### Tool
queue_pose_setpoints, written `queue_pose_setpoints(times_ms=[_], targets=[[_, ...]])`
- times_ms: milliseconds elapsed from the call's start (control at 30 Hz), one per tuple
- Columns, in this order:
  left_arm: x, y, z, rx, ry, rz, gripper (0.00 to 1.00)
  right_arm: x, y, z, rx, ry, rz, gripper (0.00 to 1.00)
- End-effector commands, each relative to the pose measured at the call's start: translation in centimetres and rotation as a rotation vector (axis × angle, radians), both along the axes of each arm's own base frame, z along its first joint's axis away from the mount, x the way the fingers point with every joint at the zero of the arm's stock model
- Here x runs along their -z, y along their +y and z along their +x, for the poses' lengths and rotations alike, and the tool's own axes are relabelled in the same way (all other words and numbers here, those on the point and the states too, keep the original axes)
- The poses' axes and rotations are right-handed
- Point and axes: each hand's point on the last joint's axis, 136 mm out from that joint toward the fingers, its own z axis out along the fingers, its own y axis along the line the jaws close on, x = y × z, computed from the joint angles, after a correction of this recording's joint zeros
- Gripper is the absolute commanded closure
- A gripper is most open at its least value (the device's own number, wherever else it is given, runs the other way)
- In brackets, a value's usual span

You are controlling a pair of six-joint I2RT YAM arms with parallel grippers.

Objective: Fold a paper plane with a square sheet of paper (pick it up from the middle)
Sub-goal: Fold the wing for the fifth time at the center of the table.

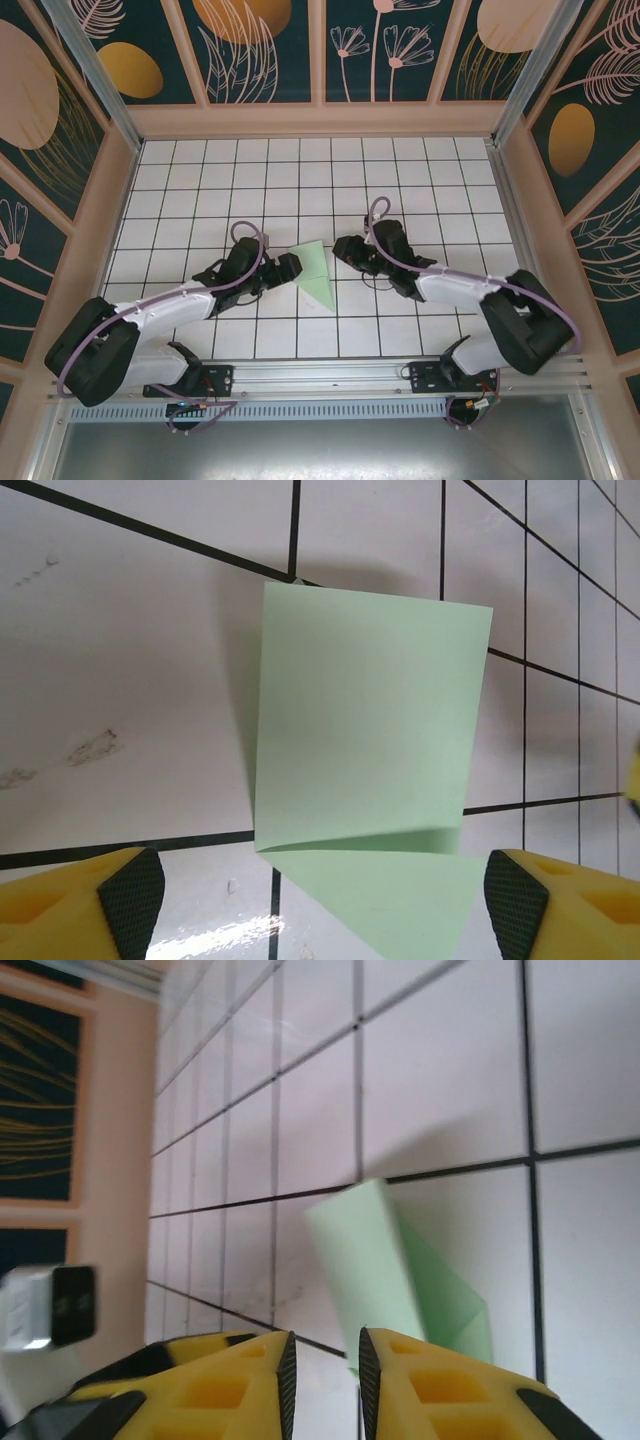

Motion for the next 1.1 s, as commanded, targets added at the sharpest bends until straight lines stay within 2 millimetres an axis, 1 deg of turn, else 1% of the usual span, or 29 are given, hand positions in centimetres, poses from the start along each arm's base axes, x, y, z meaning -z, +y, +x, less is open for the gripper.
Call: queue_pose_setpoints(times_ms=[0, 67, 100, 167, 233, 300, 467, 600, 900, 1067], targets=[[-1.4, -1.0, 1.1, 0.005, -0.016, -0.058, 0.13, -0.4, 0.7, -2.0, -0.141, -0.026, -0.017, 0.75], [-1.2, -1.0, 1.3, 0.000, -0.012, -0.055, 0.13, 0.0, 2.2, -3.4, -0.238, 0.004, -0.029, 0.79], [-1.1, -0.9, 1.4, -0.004, -0.007, -0.054, 0.13, 0.4, 3.1, -4.1, -0.280, 0.012, -0.041, 0.82], [-1.0, -1.0, 1.5, -0.008, -0.002, -0.056, 0.14, 1.0, 4.6, -4.9, -0.333, 0.020, -0.068, 0.86], [-1.0, -1.1, 1.7, -0.008, 0.005, -0.056, 0.14, 2.0, 5.4, -5.3, -0.355, 0.043, -0.088, 0.87], [-0.8, -1.1, 1.7, -0.005, 0.013, -0.053, 0.14, 3.0, 5.8, -5.3, -0.359, 0.066, -0.099, 0.88], [-0.6, -1.4, 1.7, 0.006, 0.025, -0.054, 0.15, 5.1, 5.4, -4.6, -0.332, 0.109, -0.136, 0.89], [-0.3, -1.5, 1.7, 0.016, 0.034, -0.042, 0.15, 6.6, 4.3, -4.3, -0.302, 0.150, -0.149, 0.89], [-0.1, -2.3, 2.0, 0.041, 0.052, -0.049, 0.16, 9.1, 3.3, -4.4, -0.281, 0.216, -0.132, 0.88], [-0.1, -2.6, 2.2, 0.044, 0.057, -0.049, 0.16, 10.1, 2.7, -4.5, -0.265, 0.235, -0.139, 0.88]])
